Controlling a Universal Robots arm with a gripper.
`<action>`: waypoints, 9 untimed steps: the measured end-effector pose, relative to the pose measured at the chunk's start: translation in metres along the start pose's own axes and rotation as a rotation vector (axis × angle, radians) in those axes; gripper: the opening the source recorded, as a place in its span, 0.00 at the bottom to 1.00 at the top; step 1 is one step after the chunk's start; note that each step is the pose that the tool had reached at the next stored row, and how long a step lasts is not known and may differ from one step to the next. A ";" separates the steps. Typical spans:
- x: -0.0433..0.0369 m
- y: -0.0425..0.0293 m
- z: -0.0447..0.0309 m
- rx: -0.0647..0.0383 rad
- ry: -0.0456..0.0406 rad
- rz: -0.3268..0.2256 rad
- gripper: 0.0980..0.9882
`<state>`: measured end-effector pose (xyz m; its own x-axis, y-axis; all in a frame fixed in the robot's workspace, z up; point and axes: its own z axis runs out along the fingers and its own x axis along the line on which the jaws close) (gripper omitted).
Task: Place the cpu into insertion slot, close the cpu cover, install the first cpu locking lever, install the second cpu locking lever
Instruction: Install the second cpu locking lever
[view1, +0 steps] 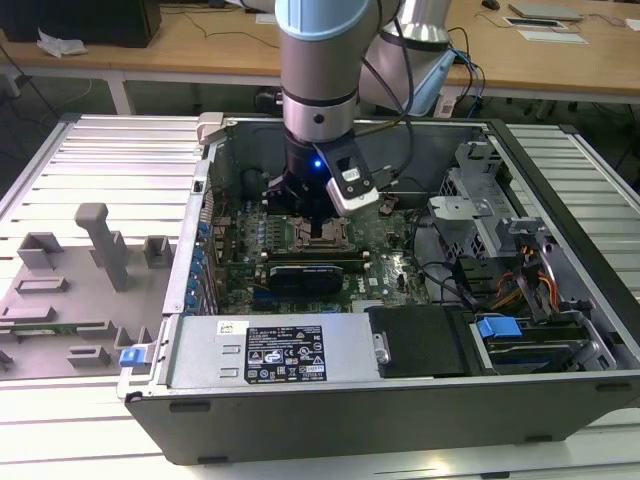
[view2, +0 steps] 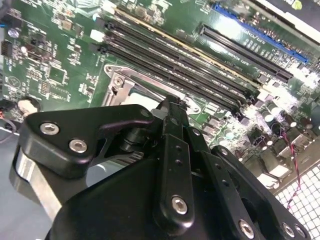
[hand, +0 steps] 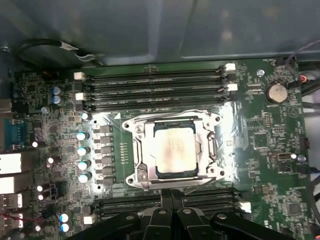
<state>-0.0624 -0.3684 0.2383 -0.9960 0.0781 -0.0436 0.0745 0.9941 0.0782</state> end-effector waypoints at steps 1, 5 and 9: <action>0.0011 -0.0006 0.0009 -0.003 0.0002 0.000 0.01; 0.0061 -0.0066 0.0069 -0.014 0.0010 0.000 0.01; 0.0077 -0.0146 0.0116 -0.027 0.0019 0.001 0.01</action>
<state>-0.0705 -0.3815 0.2252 -0.9960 0.0790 -0.0416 0.0743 0.9917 0.1047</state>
